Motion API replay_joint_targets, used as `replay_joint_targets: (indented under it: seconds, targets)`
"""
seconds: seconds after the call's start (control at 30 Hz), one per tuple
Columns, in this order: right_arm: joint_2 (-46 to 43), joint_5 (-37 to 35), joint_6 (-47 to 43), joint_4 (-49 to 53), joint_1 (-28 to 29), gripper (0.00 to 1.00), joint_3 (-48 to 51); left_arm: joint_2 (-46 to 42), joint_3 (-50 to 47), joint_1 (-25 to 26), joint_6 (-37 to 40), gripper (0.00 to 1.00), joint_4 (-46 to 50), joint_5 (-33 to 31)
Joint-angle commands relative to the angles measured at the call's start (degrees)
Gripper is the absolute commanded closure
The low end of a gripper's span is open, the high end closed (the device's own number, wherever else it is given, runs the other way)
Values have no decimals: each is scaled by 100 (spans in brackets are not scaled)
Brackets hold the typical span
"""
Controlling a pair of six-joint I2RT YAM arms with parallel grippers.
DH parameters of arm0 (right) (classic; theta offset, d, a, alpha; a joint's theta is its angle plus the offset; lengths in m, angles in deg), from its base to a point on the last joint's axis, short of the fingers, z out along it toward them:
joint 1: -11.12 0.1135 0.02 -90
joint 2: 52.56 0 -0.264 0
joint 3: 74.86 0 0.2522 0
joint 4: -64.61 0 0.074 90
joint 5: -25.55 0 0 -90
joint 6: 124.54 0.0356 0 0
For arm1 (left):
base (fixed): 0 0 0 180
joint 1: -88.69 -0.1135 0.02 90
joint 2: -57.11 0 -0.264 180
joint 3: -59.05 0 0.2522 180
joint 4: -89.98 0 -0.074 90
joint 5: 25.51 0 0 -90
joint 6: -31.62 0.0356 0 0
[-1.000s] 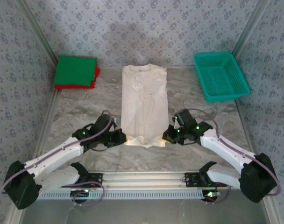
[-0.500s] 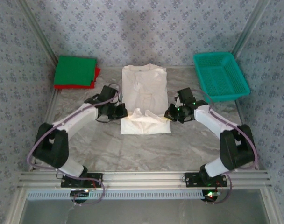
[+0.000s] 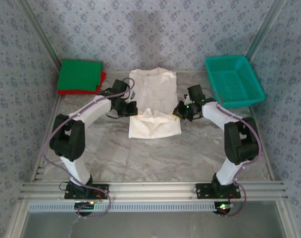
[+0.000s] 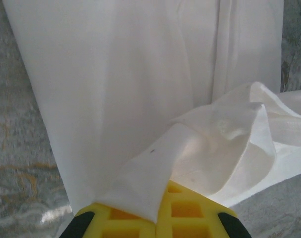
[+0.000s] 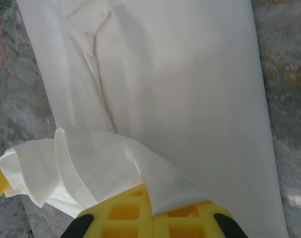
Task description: Fold and stack the t-shirts
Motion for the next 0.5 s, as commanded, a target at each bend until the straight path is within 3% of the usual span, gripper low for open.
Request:
replay_joint_targets:
  seconds: [0.0, 0.07, 0.13, 0.17, 0.23, 0.3, 0.37, 0.47]
  targets:
    - [411, 168, 98, -88, -155, 96, -539, 441, 650, -188, 386, 97, 364, -86]
    - [718, 285, 249, -200, -234, 91, -844, 813, 1204, -320, 517, 75, 599, -287]
    - [1073, 439, 397, -220, -339, 88, -1297, 1265, 1968, -473, 687, 73, 789, -439]
    - [1194, 452, 461, -246, -393, 83, -1496, 1472, 2330, -531, 710, 70, 921, -496]
    - [1445, 650, 508, -245, -504, 60, -2024, 1835, 3180, -619, 713, 55, 1333, -680]
    - [1494, 764, 418, 15, -560, 55, -2421, 1853, 3590, -592, 715, 52, 1499, -795]
    - [1178, 625, 357, 7, -616, 56, -2232, 1453, 3293, -485, 673, 52, 1275, -960]
    - [383, 443, 237, -530, -564, 55, -1204, 382, 1743, -242, 521, 51, 328, -1084]
